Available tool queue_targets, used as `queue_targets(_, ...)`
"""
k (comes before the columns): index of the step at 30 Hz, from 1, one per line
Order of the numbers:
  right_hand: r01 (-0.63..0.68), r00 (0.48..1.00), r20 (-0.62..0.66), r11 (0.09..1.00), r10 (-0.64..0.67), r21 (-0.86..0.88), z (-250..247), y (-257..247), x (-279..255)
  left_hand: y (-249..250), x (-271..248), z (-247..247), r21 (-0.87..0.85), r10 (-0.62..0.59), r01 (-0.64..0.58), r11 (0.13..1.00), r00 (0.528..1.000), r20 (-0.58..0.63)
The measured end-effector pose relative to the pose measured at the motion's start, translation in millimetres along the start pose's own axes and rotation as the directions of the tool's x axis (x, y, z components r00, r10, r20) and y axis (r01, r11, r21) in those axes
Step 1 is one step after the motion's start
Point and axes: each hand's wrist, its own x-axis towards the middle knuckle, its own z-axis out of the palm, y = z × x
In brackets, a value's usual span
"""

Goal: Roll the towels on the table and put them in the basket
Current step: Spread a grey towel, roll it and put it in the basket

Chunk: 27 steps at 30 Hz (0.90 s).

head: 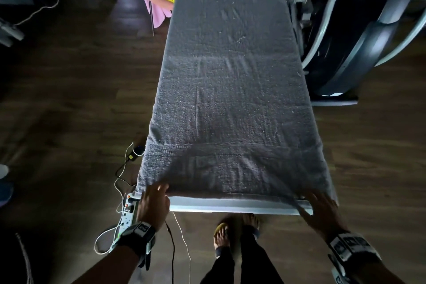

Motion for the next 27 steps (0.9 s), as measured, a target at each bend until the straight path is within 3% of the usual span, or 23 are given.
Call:
queue_targets(5,0.044,0.998,0.053,0.999,-0.043,-0.016,4.7,-3.0,2.8,-9.5,1.0,-5.9,-0.003,0.048,-0.048,0.999,0.997,-0.065)
queue_targets(11,0.043,0.998,-0.042,0.997,-0.041,0.067,-7.4,-16.0,10.8,-13.9,8.8,-8.0,-0.049,0.052,-0.053,0.997,0.999,-0.012)
queue_targets(13,0.001,1.000,0.018,0.996,-0.003,0.088,-13.5,-20.4,17.0,-12.5,9.9,-11.3,-0.047,0.066,-0.065,0.997,0.998,0.000)
queue_targets(16,0.056,0.997,0.043,0.997,-0.058,0.043,-10.6,-21.3,22.4,-10.9,9.3,-15.7,-0.051,0.096,-0.096,0.994,0.995,-0.001)
queue_targets(20,-0.170,0.977,-0.100,0.970,0.189,0.172,-3.0,7.7,21.9,-8.8,10.0,-18.2,-0.056,0.098,-0.097,0.994,0.995,0.007)
queue_targets(22,-0.333,0.932,-0.074,0.917,0.356,0.219,-4.9,13.7,10.2,-9.4,6.5,-18.8,-0.089,0.058,-0.061,0.994,0.998,-0.027)
queue_targets(23,-0.345,0.926,-0.076,0.910,0.370,0.227,-4.5,13.1,5.7,-10.2,3.8,-18.1,-0.104,0.030,-0.035,0.994,0.998,-0.051)
queue_targets(27,-0.149,0.950,-0.234,0.958,0.208,0.246,-6.5,-3.4,-12.4,-11.7,-9.5,-21.1,-0.085,-0.013,0.008,0.996,0.999,-0.053)
